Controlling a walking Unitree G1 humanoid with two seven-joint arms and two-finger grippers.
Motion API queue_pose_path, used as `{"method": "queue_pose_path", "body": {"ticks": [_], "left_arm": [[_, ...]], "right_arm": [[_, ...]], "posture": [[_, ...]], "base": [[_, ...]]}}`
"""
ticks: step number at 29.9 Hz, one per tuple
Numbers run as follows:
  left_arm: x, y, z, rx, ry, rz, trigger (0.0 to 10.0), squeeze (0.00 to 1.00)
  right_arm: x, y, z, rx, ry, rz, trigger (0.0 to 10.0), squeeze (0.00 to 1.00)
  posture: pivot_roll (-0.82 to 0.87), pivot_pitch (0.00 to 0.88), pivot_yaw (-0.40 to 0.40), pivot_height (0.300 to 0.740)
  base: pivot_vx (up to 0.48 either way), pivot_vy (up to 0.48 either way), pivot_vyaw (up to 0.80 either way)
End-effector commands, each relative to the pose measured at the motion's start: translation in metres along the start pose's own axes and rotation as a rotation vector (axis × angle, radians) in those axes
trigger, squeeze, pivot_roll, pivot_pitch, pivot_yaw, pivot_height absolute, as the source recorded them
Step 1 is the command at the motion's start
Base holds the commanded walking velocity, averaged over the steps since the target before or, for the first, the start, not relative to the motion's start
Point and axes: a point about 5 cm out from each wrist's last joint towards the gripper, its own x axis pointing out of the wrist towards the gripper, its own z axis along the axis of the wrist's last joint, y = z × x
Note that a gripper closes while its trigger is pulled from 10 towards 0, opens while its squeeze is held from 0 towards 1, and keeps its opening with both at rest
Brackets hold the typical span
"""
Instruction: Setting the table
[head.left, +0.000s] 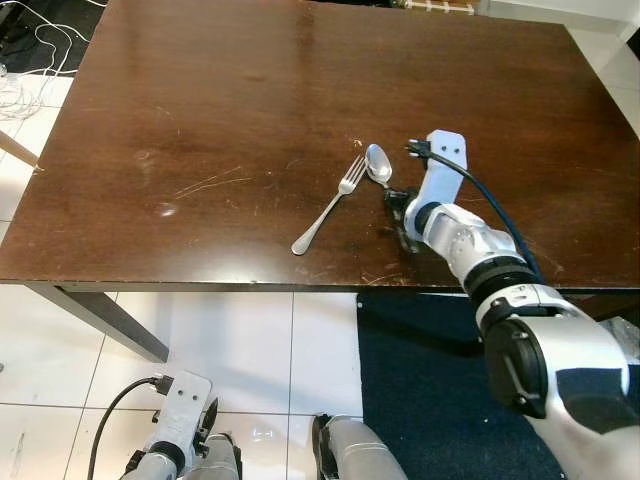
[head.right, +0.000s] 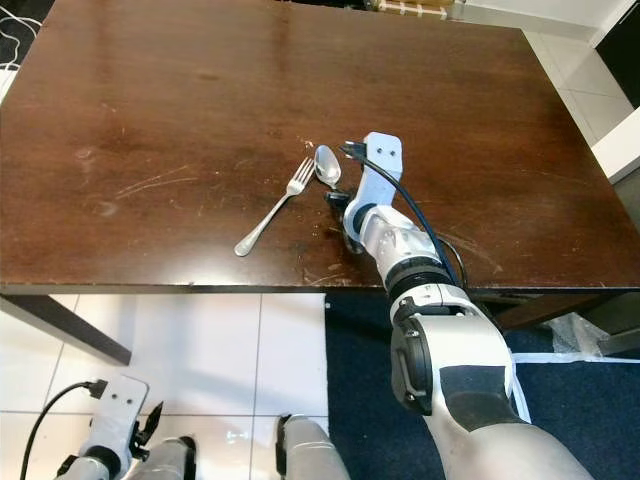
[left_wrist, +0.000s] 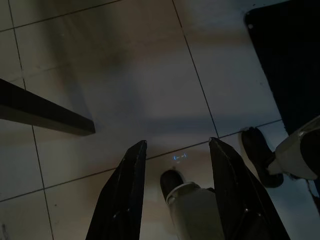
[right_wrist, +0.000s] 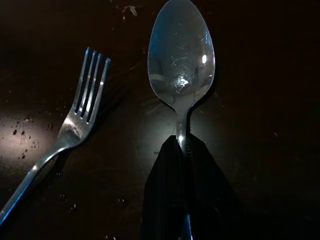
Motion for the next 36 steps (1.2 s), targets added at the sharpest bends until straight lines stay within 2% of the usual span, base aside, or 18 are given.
{"method": "queue_pose_path", "body": {"ticks": [1, 9, 12, 16, 18, 20, 21, 22, 23, 24, 29, 34, 35, 36], "left_arm": [[-0.005, -0.005, -0.008, -0.009, 0.03, -0.015, 10.0, 0.0], [-0.007, -0.001, -0.005, -0.015, -0.003, 0.004, 10.0, 0.0], [-0.013, 0.005, 0.007, -0.018, -0.09, 0.02, 10.0, 0.0], [-0.023, 0.009, 0.045, -0.017, -0.309, -0.036, 10.0, 0.0], [-0.025, 0.009, 0.05, -0.018, -0.333, -0.05, 10.0, 0.0], [-0.027, 0.009, 0.057, -0.014, -0.355, -0.086, 10.0, 0.0], [-0.031, 0.008, 0.062, -0.003, -0.362, -0.147, 10.0, 0.0], [-0.031, 0.008, 0.062, -0.003, -0.362, -0.147, 10.0, 0.0], [-0.039, 0.005, 0.068, 0.012, -0.364, -0.27, 10.0, 0.0], [-0.039, 0.005, 0.068, 0.012, -0.364, -0.27, 10.0, 0.0], [-0.056, 0.001, 0.081, 0.008, -0.367, -0.474, 10.0, 0.0], [-0.06, 0.003, 0.092, -0.008, -0.384, -0.522, 10.0, 0.0], [-0.059, 0.007, 0.117, -0.01, -0.445, -0.555, 10.0, 0.0], [-0.059, 0.007, 0.117, -0.01, -0.445, -0.555, 10.0, 0.0]], "right_arm": [[-0.003, -0.013, -0.026, 0.035, 0.097, -0.031, 0.0, 0.0], [-0.005, -0.016, -0.013, 0.054, 0.039, 0.016, 0.0, 0.0], [-0.01, -0.019, 0.009, 0.08, -0.056, 0.044, 0.0, 0.0], [-0.019, -0.024, 0.04, 0.112, -0.206, 0.084, 0.0, 0.0], [-0.021, -0.024, 0.043, 0.114, -0.218, 0.089, 0.0, 0.0], [-0.022, -0.024, 0.045, 0.111, -0.224, 0.094, 0.0, 0.0], [-0.022, -0.025, 0.045, 0.111, -0.225, 0.088, 0.0, 0.0], [-0.022, -0.025, 0.045, 0.111, -0.225, 0.088, 0.0, 0.0], [-0.022, -0.028, 0.044, 0.113, -0.229, 0.075, 0.0, 0.0], [-0.022, -0.028, 0.044, 0.113, -0.229, 0.075, 0.0, 0.0], [-0.022, -0.034, 0.041, 0.128, -0.229, 0.053, 0.0, 0.0], [-0.023, -0.034, 0.041, 0.134, -0.233, 0.049, 0.0, 0.0], [-0.023, -0.034, 0.041, 0.137, -0.236, 0.045, 0.0, 0.0], [-0.023, -0.034, 0.041, 0.137, -0.236, 0.045, 0.0, 0.0]], "posture": [[0.0, 0.15, -0.075, 0.74], [0.0, 0.144, -0.075, 0.74], [-0.01, 0.147, -0.079, 0.74], [0.0, 0.149, -0.086, 0.74], [0.0, 0.149, -0.086, 0.74], [0.0, 0.151, -0.084, 0.74], [0.0, 0.148, -0.075, 0.74], [0.0, 0.148, -0.075, 0.74], [0.01, 0.147, -0.075, 0.74], [0.01, 0.147, -0.075, 0.74], [0.01, 0.146, -0.078, 0.74], [0.02, 0.145, -0.079, 0.74], [0.02, 0.143, -0.077, 0.74], [0.02, 0.143, -0.077, 0.74]], "base": [[0.0, 0.0, 0.0], [0.0, 0.0, 0.0], [0.0, 0.0, 0.0], [0.0, 0.0, 0.0], [0.0, 0.0, 0.0], [0.0, 0.0, 0.0], [0.0, 0.0, 0.0], [0.0, 0.0, 0.0], [0.0, 0.0, 0.0], [0.0, 0.0, 0.0], [0.0, 0.0, 0.0], [0.0, 0.0, 0.0], [0.0, 0.0, 0.0], [0.0, 0.0, 0.0]]}}
